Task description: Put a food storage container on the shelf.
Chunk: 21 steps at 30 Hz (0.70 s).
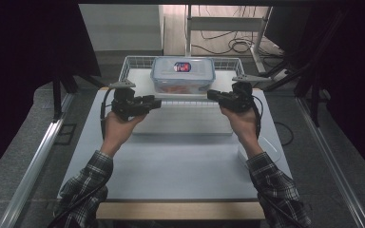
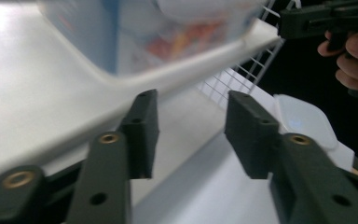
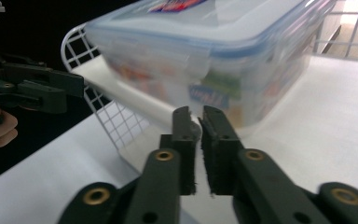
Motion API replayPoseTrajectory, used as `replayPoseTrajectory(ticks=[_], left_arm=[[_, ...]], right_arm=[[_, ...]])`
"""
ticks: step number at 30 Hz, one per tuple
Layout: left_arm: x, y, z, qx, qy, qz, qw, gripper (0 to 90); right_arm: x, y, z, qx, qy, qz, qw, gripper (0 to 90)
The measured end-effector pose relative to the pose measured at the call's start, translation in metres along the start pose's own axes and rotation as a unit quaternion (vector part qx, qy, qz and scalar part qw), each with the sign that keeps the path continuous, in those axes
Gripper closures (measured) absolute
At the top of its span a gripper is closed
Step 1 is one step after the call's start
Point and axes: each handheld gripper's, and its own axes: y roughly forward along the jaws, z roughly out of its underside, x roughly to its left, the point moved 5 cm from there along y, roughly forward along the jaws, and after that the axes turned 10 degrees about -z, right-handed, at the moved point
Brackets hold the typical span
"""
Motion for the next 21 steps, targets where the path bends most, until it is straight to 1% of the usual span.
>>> replayPoseTrajectory(ticks=[1, 3, 5, 8, 10, 15, 19, 20, 21], left_arm=[[-0.002, -0.001, 0.005, 0.002, -0.001, 0.003, 1.0000, 48.6], [-0.006, -0.002, 0.014, 0.007, 0.005, 0.008, 0.9999, 43.1], [-0.011, -0.003, 0.024, 0.015, 0.017, 0.011, 0.9997, 38.9], [-0.018, -0.006, 0.037, 0.018, 0.032, 0.013, 0.9992, 36.1], [-0.022, -0.007, 0.046, 0.024, 0.041, 0.010, 0.9988, 34.1], [-0.032, -0.007, 0.071, 0.053, 0.069, 0.001, 0.9962, 27.9], [-0.039, -0.008, 0.088, 0.062, 0.075, -0.007, 0.9952, 22.4], [-0.041, -0.009, 0.092, 0.060, 0.073, -0.012, 0.9954, 20.6], [-0.042, -0.010, 0.095, 0.060, 0.070, -0.013, 0.9957, 19.7]], right_arm=[[0.002, -0.001, 0.003, 0.003, -0.002, 0.000, 1.0000, 78.4], [0.006, -0.003, 0.008, 0.008, -0.007, -0.005, 0.9999, 73.6], [0.011, -0.004, 0.015, 0.016, -0.010, -0.012, 0.9997, 68.1], [0.017, -0.007, 0.025, 0.024, -0.020, -0.016, 0.9994, 60.6], [0.021, -0.009, 0.033, 0.029, -0.020, -0.024, 0.9991, 55.2], [0.029, -0.013, 0.055, 0.045, -0.032, -0.024, 0.9982, 43.8], [0.033, -0.019, 0.074, 0.055, -0.043, -0.014, 0.9974, 34.9], [0.034, -0.021, 0.078, 0.059, -0.043, -0.013, 0.9973, 32.6], [0.034, -0.022, 0.083, 0.062, -0.043, -0.011, 0.9971, 31.1]])
